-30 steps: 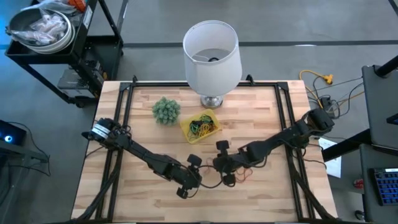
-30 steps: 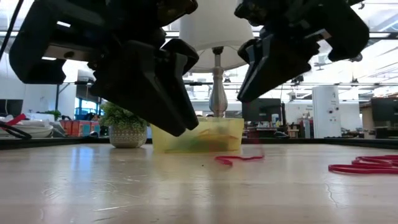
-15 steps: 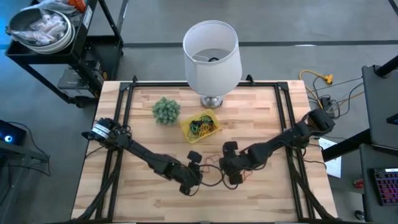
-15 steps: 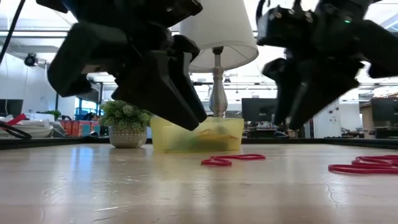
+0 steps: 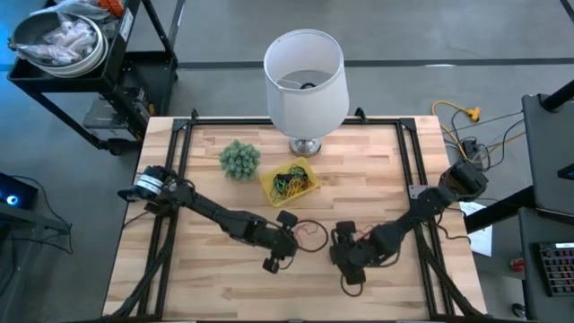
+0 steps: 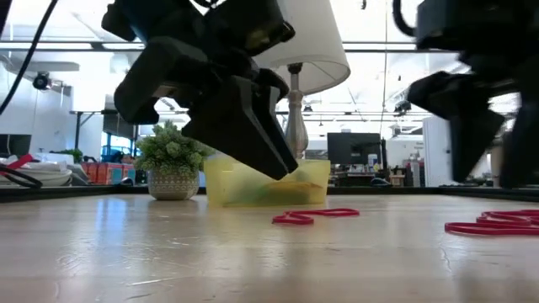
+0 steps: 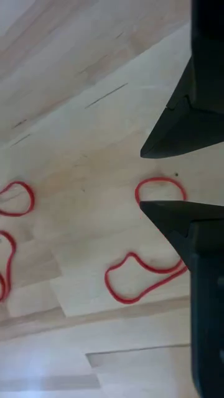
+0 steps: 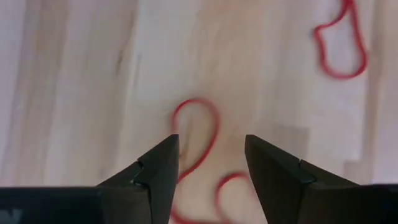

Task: Pick and place rubber bands into bin
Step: Put the top left red rubber band into the yellow bin

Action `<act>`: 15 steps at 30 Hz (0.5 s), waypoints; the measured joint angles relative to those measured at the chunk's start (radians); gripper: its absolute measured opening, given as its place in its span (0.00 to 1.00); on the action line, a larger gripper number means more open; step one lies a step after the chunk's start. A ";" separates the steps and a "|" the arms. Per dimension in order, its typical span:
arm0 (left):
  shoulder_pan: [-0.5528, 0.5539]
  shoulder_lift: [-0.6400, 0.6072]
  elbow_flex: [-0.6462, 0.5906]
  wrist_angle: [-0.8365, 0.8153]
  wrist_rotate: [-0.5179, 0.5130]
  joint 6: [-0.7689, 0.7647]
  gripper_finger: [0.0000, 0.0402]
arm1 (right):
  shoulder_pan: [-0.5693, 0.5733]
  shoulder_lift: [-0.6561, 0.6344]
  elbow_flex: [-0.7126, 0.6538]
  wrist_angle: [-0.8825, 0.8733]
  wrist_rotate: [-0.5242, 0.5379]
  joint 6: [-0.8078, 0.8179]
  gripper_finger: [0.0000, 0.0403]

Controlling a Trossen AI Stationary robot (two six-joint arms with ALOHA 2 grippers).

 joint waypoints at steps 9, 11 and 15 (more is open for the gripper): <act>0.020 0.100 0.027 0.003 0.039 0.018 0.26 | 0.092 0.000 0.000 -0.029 0.013 0.140 0.40; 0.022 0.111 0.037 0.011 0.035 0.018 0.26 | 0.106 0.000 0.000 -0.033 0.015 0.164 0.39; 0.034 0.111 0.037 -0.002 0.032 -0.005 0.26 | 0.128 0.000 0.000 -0.032 0.019 0.207 0.37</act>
